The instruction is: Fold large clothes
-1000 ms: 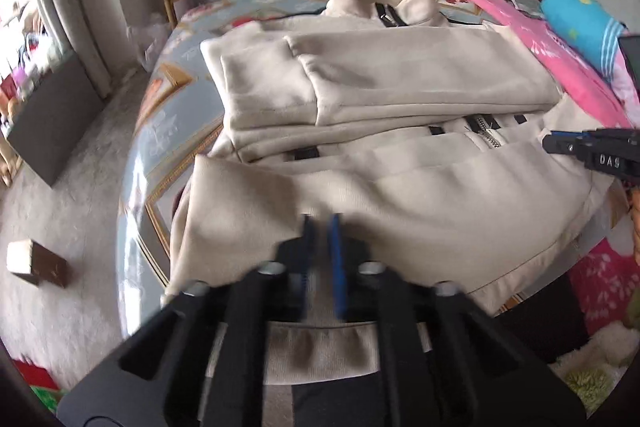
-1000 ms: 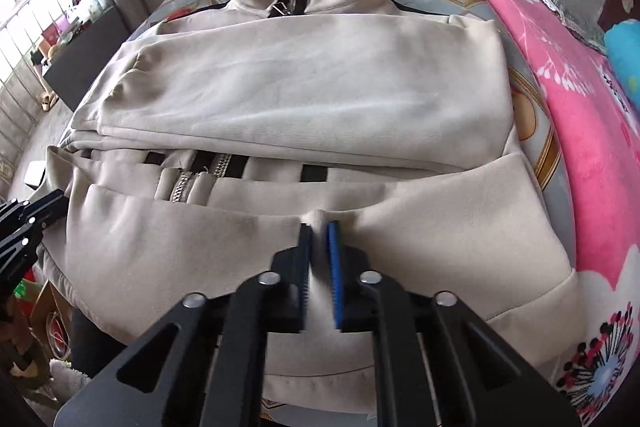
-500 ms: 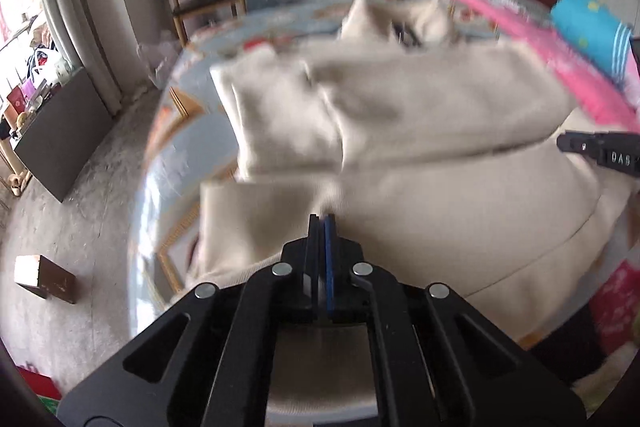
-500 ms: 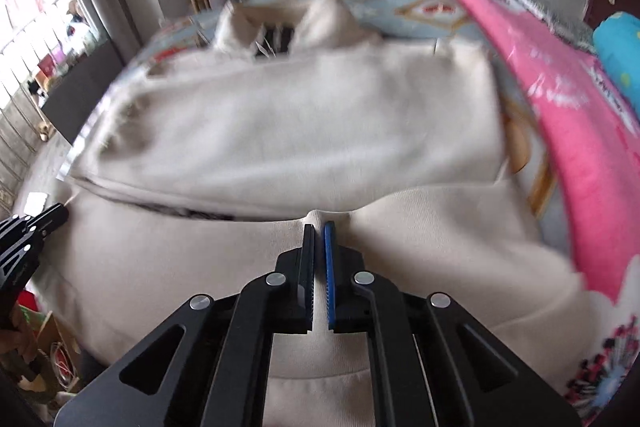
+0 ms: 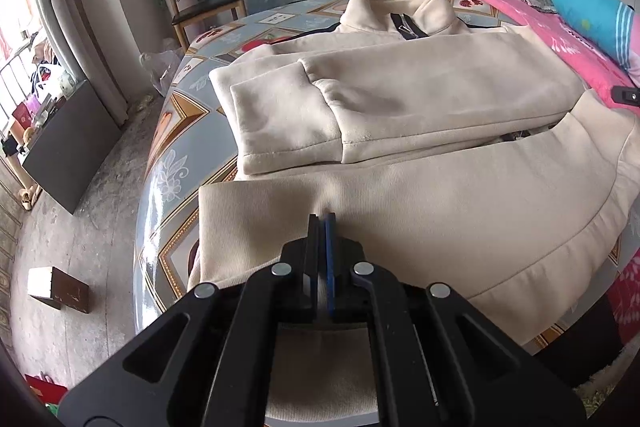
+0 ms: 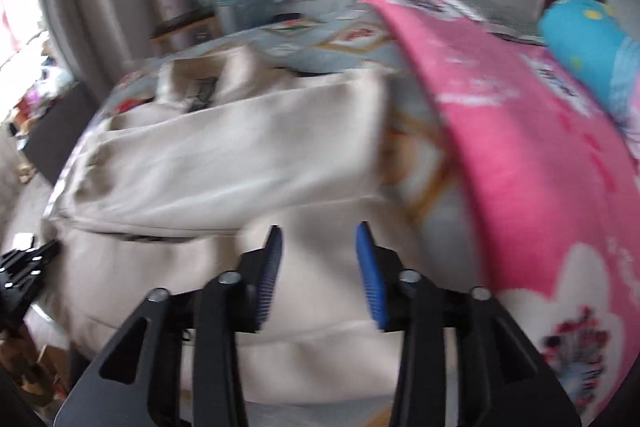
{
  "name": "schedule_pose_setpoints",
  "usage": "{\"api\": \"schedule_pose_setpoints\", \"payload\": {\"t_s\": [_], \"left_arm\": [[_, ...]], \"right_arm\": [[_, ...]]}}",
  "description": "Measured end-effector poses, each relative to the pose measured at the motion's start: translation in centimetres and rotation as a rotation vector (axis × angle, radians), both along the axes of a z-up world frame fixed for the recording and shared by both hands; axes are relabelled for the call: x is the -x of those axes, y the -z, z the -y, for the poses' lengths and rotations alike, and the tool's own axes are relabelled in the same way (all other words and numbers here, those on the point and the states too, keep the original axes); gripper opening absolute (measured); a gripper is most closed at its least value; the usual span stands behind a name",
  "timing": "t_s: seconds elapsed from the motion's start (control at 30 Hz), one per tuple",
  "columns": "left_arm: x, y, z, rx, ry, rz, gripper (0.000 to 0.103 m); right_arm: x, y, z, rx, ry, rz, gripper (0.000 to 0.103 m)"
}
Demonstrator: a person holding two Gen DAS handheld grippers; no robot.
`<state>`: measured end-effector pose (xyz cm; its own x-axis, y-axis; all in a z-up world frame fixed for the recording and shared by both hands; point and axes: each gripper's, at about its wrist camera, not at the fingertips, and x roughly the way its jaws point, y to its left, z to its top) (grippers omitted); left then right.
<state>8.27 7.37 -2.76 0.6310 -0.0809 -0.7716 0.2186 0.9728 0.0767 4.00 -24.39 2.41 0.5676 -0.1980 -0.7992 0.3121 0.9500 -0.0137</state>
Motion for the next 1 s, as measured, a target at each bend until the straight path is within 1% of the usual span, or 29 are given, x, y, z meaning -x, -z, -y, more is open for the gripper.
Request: {"api": "schedule_pose_setpoints", "payload": {"t_s": [0.07, 0.13, 0.17, 0.2, 0.23, 0.27, 0.33, 0.43, 0.5, 0.53, 0.57, 0.6, 0.63, 0.7, 0.73, 0.8, 0.83, 0.93, 0.97, 1.0], "left_arm": [[-0.1, 0.0, 0.0, 0.001, 0.000, -0.001, 0.003], [-0.2, 0.0, 0.0, -0.004, 0.000, -0.001, 0.003], [-0.2, 0.0, 0.0, -0.008, 0.001, -0.001, 0.004], [-0.2, 0.0, 0.1, -0.012, 0.002, 0.000, 0.004], [-0.2, 0.0, 0.1, -0.015, 0.002, 0.000, 0.004], [-0.2, 0.1, 0.1, -0.020, 0.001, 0.000, 0.004], [-0.2, 0.1, 0.2, -0.025, -0.001, 0.001, 0.004], [-0.2, 0.1, 0.2, -0.029, -0.006, -0.001, 0.004], [-0.3, 0.1, 0.3, -0.034, -0.005, -0.003, 0.004], [-0.3, 0.1, 0.3, -0.037, -0.003, -0.003, 0.004], [-0.3, 0.0, 0.4, -0.041, -0.002, -0.004, 0.004], [-0.3, 0.0, 0.5, -0.046, -0.001, -0.004, 0.004], [-0.4, 0.1, 0.5, -0.050, -0.002, -0.004, 0.004], [-0.4, 0.1, 0.6, -0.055, -0.005, -0.002, 0.004], [-0.3, 0.1, 0.6, -0.056, -0.006, 0.000, 0.004], [-0.3, 0.1, 0.7, -0.059, -0.011, 0.003, 0.004], [-0.3, 0.1, 0.7, -0.060, -0.013, 0.003, 0.004], [-0.2, 0.1, 0.7, -0.062, -0.015, 0.005, 0.004], [-0.3, 0.1, 0.7, -0.065, -0.012, 0.006, 0.004], [-0.2, 0.1, 0.7, -0.069, -0.007, 0.008, 0.004]], "right_arm": [[-0.4, 0.8, 1.4, 0.030, 0.027, -0.035, 0.041], [-0.9, 1.7, 2.3, 0.023, 0.031, -0.049, 0.041], [-1.3, 2.0, 2.5, 0.003, 0.015, -0.053, 0.041], [-1.5, 2.2, 2.5, -0.017, -0.004, -0.052, 0.040], [-1.8, 2.2, 2.2, -0.040, -0.030, -0.045, 0.034], [-1.9, 2.1, 2.0, -0.049, -0.043, -0.039, 0.033], [-2.0, 2.1, 1.6, -0.051, -0.068, -0.032, 0.033], [-2.0, 2.9, 1.5, -0.048, -0.069, -0.066, 0.033], [-2.0, 3.6, 1.7, -0.062, -0.071, -0.081, 0.033], [-1.9, 3.6, 1.7, -0.063, -0.072, -0.077, 0.030], [-1.8, 3.7, 1.6, -0.055, -0.073, -0.076, 0.021], [-1.8, 3.6, 1.5, -0.043, -0.077, -0.078, 0.016], [-1.7, 3.4, 1.5, -0.030, -0.071, -0.072, 0.006], [-1.0, 2.3, 1.7, -0.031, -0.047, -0.020, 0.005], [-0.5, 1.3, 1.7, -0.003, -0.028, 0.015, 0.004], [0.0, 0.4, 2.1, -0.001, -0.005, 0.055, 0.004], [0.0, 0.4, 2.4, -0.008, 0.001, 0.060, 0.004], [-0.8, 2.6, 2.8, 0.013, 0.013, 0.021, 0.004], [-1.3, 4.2, 3.0, 0.015, 0.014, -0.013, 0.004], [-1.4, 4.7, 3.2, 0.014, 0.019, -0.015, 0.005]]}}
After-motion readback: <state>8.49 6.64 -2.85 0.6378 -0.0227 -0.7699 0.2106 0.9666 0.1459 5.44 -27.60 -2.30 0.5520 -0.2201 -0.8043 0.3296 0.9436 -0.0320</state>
